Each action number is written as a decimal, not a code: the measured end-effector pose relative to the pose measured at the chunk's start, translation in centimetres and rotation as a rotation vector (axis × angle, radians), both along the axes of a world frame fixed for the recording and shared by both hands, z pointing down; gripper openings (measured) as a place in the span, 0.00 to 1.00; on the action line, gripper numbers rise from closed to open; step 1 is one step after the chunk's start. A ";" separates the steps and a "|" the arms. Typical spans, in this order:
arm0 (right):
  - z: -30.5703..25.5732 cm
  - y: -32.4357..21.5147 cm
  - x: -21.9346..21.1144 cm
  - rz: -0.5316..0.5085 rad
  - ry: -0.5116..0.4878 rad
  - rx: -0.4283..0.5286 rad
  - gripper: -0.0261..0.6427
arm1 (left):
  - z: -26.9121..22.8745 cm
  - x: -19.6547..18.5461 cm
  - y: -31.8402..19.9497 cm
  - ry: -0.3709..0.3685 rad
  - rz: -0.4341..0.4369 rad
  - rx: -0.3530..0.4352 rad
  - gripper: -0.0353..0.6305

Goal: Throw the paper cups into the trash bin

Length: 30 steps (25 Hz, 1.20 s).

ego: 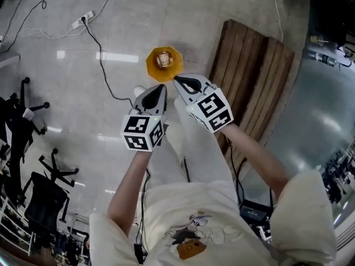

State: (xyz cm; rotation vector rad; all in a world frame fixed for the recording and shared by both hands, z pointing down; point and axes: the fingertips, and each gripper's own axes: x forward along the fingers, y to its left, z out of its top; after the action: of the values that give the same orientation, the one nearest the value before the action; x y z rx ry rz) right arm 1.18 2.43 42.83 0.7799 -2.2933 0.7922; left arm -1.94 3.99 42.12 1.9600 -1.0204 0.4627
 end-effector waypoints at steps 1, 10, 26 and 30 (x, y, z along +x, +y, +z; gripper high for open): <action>-1.8 0.3 -0.1 -0.009 -0.011 0.007 0.05 | -1.9 -0.1 0.2 0.003 0.003 0.015 0.06; -14.9 3.8 0.0 -0.080 -0.086 0.081 0.05 | -15.6 -1.3 1.4 0.027 -0.005 0.161 0.06; -29.2 7.7 -2.3 -0.153 -0.256 0.189 0.05 | -31.3 0.8 7.4 0.192 0.066 0.349 0.06; -31.3 8.0 -1.8 -0.140 -0.281 0.219 0.05 | -33.7 0.7 6.7 0.202 0.037 0.398 0.06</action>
State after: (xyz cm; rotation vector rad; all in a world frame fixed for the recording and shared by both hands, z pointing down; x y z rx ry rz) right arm -0.62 10.38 11.54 0.6234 -2.6876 0.6262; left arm -1.28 10.74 8.38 2.3247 -1.0021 0.0782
